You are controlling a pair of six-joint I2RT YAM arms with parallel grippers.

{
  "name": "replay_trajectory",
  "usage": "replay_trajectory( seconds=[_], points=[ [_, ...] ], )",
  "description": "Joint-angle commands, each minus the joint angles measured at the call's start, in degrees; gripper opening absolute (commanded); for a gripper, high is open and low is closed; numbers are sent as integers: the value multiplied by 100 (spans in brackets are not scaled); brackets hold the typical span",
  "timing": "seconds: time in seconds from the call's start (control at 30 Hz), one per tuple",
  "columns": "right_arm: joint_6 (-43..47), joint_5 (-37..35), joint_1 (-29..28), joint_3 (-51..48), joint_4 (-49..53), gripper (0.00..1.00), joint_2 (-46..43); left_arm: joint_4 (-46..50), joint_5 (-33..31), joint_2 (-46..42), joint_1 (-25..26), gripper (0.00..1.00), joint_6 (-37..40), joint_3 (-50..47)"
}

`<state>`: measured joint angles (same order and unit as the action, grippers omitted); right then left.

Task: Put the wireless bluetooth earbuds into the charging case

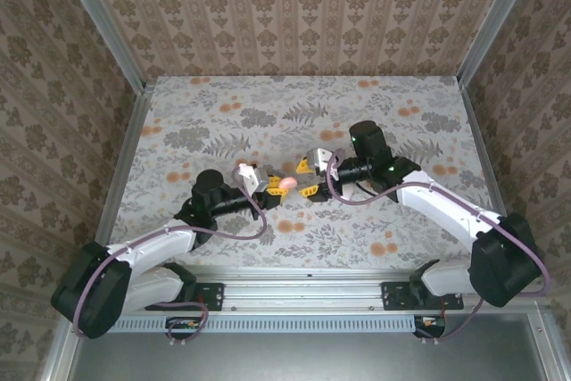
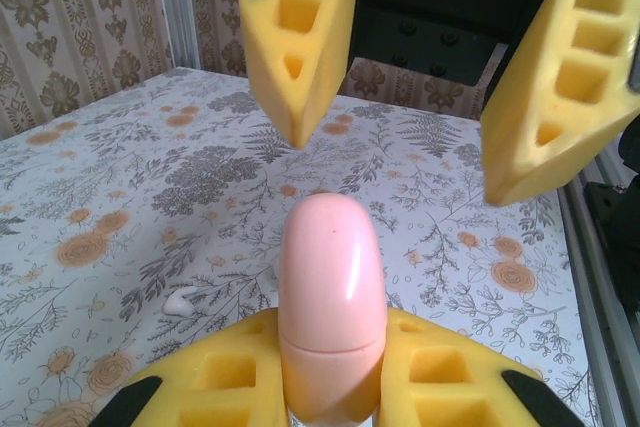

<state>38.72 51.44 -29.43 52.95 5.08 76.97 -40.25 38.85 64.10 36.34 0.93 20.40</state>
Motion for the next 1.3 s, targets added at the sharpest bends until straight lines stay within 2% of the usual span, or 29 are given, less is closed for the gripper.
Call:
replay_trajectory(
  seconds=[0.0,0.2,0.6,0.73,0.87,1.03,1.27],
  points=[
    [323,1,-74,306,358,54,237,-82,48,-125,14,7,117,148],
    [425,136,-177,433,258,51,559,-54,34,-196,14,7,109,131],
    [465,312,-186,519,209,31,715,-53,5,-222,27,7,109,131],
    [483,252,-186,513,177,21,710,-59,-15,-231,30,7,100,130],
    [503,161,-186,471,116,17,672,-52,-57,-231,31,8,87,110],
    [681,-22,-177,488,471,17,616,-58,-172,-246,31,20,48,56],
    [580,-315,31,406,948,17,476,-174,-971,-241,-2,52,-173,-48]
  ],
)
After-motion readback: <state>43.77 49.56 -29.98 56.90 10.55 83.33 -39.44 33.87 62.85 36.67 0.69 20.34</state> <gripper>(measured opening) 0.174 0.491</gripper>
